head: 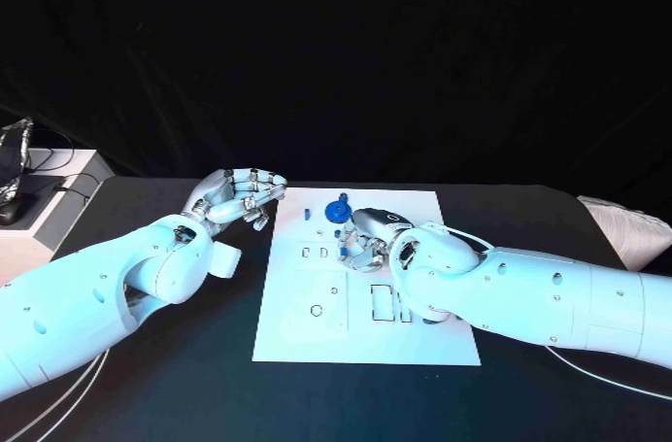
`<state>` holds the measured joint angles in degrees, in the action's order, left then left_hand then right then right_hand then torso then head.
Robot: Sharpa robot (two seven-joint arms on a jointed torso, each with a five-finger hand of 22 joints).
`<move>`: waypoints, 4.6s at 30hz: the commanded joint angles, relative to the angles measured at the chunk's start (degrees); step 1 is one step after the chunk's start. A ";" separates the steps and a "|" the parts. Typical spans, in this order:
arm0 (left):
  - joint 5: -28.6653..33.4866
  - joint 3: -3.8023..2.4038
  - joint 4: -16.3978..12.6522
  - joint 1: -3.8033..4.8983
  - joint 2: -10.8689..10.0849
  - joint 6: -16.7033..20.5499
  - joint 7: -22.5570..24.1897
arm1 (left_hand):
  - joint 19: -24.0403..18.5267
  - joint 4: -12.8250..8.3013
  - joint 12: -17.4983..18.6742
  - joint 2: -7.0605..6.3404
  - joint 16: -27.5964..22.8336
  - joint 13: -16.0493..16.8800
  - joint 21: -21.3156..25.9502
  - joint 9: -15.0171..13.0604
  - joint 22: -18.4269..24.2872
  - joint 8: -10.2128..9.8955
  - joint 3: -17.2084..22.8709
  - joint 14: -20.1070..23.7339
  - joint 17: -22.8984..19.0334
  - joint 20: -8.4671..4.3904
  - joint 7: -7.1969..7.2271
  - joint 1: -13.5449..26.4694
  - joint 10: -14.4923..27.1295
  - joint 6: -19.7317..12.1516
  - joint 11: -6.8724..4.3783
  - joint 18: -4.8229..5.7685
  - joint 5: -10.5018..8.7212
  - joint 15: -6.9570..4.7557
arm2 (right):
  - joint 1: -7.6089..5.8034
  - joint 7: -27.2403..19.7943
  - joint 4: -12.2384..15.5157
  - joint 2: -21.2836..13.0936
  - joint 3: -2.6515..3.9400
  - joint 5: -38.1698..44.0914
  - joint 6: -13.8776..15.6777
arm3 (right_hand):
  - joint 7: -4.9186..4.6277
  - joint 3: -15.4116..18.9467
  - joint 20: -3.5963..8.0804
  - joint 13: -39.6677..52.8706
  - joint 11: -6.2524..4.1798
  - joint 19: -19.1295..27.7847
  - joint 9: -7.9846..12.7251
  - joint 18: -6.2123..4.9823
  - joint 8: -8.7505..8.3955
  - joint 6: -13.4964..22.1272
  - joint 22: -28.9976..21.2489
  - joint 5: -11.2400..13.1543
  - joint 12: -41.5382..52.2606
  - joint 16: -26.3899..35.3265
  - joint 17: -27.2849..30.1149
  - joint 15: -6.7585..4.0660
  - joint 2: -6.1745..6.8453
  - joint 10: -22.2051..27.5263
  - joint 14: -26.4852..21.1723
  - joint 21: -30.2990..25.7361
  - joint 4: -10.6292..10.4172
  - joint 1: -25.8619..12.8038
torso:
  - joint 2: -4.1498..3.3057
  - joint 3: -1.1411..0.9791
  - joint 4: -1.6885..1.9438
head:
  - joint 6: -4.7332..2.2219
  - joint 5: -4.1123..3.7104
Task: Assemble the parts on the task board
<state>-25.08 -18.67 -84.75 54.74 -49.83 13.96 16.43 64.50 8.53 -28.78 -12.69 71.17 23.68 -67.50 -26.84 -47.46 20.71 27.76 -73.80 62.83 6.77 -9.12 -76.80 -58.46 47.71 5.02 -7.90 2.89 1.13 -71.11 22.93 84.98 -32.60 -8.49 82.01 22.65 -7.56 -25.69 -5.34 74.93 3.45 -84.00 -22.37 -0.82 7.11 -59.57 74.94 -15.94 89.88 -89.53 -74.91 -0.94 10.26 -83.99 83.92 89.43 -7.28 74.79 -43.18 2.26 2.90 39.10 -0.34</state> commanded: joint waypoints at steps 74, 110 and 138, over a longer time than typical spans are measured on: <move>0.27 -0.04 0.03 0.01 -0.26 -0.45 0.03 | 0.63 -0.08 -0.38 0.26 0.50 0.11 -0.29 0.12 -0.12 -0.02 0.12 -0.65 0.11 0.00 0.02 -0.42 0.52 -0.30 0.00 -0.47 0.00 0.03 | 1.56 -1.41 -2.44 1.50 0.01 6.24 8.17 | -0.12 -0.21 0.42 15.07 -0.38 -5.71 0.05 0.68 -0.01 0.33 14.66 -0.03 0.12 -0.25 -14.28 -0.20 0.96 -6.01 5.90 0.10 0.30 -0.31 | 0.08 0.00 -0.04 | 1.20 0.27; 0.19 -0.04 0.17 0.01 -0.40 -0.35 -0.09 | 0.67 -0.09 -0.62 0.30 0.59 0.13 -0.38 0.22 -0.18 -0.03 0.14 -0.66 0.04 0.00 0.02 -0.47 0.77 -0.36 0.00 -0.46 0.00 0.04 | 1.66 -7.38 -4.00 1.22 0.00 0.20 9.91 | 0.16 -7.75 0.92 -42.87 -0.99 -3.85 -1.60 -0.29 0.41 0.35 12.15 0.71 -69.71 0.97 -10.59 -0.62 3.99 13.83 5.12 -3.61 1.86 -1.41 | 0.02 -0.01 -0.08 | 1.39 0.25; 0.16 -0.04 0.35 0.01 -0.26 -0.42 -0.09 | 0.74 -0.13 -0.76 0.33 0.77 0.14 -0.49 0.26 -0.32 -0.03 0.17 -0.77 0.21 0.00 0.01 -0.55 0.87 -0.40 0.01 -0.43 -0.01 0.04 | 2.40 -7.17 -5.04 1.49 -0.02 -0.75 9.55 | 0.33 -6.90 1.05 -44.04 -1.33 -3.85 -1.82 -0.31 0.20 0.57 12.16 0.88 -70.73 1.02 -10.46 -0.87 4.26 9.68 5.10 -3.71 2.23 -1.75 | -0.04 0.01 -0.02 | 2.02 0.28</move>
<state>-25.07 -18.68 -84.35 54.73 -50.22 13.93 16.04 64.91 8.53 -29.24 -12.46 71.78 23.74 -67.78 -26.63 -47.73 20.71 27.76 -74.21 62.99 6.76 -9.12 -77.03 -57.95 47.71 5.12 -7.91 2.89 1.14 -68.79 16.42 79.96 -31.19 -8.51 81.22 32.60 -7.35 -32.81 -4.62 30.82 2.12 -83.90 -24.13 -0.82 7.40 -59.17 74.95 -15.28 18.95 -88.86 -74.90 -1.46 14.14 -74.08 84.01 86.08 -5.06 73.20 -43.18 2.25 2.88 41.06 -0.07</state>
